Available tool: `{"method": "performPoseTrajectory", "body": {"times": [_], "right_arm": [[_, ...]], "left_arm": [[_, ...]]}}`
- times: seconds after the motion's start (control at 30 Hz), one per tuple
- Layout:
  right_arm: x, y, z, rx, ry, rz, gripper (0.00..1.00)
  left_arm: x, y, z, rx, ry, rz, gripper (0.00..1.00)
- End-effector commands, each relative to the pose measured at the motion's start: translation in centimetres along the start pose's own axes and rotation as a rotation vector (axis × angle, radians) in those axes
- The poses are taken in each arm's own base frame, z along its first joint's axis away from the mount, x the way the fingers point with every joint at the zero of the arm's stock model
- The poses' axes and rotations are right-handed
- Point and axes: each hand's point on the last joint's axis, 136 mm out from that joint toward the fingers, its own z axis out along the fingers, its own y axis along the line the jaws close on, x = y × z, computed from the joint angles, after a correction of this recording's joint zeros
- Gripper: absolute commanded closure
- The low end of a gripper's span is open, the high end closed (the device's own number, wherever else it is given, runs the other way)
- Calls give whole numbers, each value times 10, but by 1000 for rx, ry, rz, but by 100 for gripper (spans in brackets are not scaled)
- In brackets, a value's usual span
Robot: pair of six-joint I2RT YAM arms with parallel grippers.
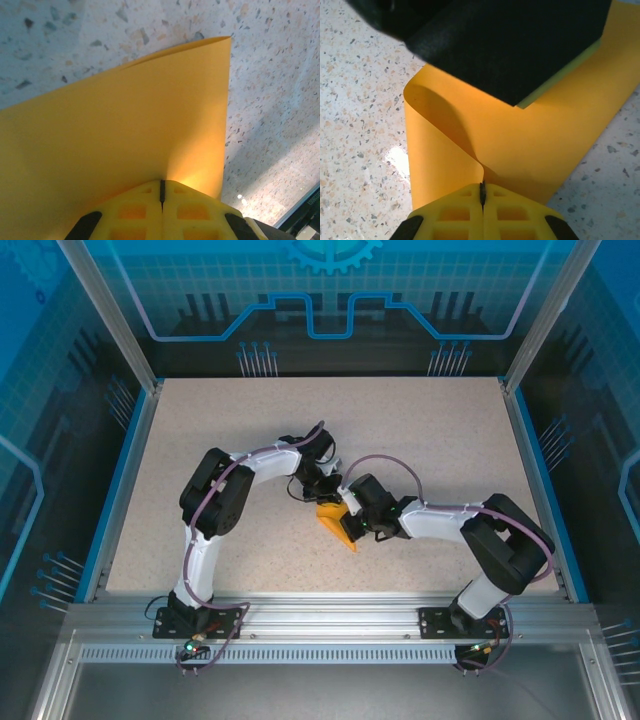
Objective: Fold a paper plane with a square sheet of paper (fold left side to right side)
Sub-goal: Third fold the triangle at the center of the table.
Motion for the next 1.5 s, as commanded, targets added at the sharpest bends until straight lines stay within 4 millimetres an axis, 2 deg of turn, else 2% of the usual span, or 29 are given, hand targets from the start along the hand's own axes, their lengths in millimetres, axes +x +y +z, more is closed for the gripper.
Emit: {"method": "performPoseTrajectory", "body": {"times": [0.0, 0.33, 0.93, 1.17, 1.37, 1.47], "right_arm": [[-4, -7, 0, 21, 4, 25, 100], [-7, -8, 2, 28, 3, 27, 100], [12, -10, 10, 31, 75, 34, 100], [11, -10, 6, 34, 69, 31, 100], [21, -8, 14, 30, 115, 24, 100], [27, -6, 15, 30, 140, 20, 100]], "left_arm": [[8, 15, 15, -61, 41, -11, 96], [7, 14, 16, -60, 41, -9, 96], [8, 13, 15, -59, 42, -6, 95], [8, 13, 16, -62, 41, -5, 95], [6, 8, 8, -57, 26, 7, 94], [2, 0, -2, -49, 7, 26, 88]]}}
